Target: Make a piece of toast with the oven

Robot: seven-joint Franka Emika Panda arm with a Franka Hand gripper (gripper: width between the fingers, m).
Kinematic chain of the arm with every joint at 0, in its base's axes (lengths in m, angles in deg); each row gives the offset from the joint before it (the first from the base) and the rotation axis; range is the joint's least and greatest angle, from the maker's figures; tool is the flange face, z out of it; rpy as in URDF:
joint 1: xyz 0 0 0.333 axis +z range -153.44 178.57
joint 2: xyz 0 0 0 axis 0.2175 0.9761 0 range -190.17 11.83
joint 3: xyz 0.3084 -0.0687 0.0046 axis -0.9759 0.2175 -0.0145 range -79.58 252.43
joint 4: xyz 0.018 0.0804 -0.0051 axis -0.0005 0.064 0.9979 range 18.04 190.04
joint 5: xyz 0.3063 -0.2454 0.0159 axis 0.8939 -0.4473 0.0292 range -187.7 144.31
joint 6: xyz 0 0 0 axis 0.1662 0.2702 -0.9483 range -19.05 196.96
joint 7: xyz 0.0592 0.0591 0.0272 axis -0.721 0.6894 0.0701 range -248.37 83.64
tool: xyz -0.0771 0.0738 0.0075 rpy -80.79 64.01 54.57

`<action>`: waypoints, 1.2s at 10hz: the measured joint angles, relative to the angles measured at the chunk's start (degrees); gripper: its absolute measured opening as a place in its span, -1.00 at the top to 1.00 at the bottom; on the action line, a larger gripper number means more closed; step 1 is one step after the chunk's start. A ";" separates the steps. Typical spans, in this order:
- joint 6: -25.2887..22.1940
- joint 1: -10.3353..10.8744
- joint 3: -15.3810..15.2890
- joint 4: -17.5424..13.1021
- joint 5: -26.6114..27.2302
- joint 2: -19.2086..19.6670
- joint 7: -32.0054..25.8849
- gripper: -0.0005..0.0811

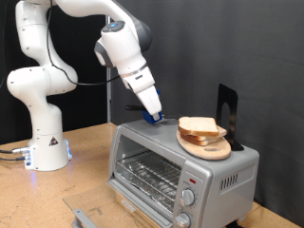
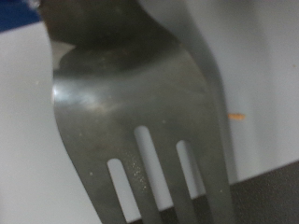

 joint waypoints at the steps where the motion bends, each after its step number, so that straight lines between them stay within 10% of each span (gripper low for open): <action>1: -0.94 0.00 0.35 -0.39 0.12 -0.51 0.00 0.10; 12: -8.98 -2.12 4.12 -3.68 -0.88 -4.99 0.00 0.10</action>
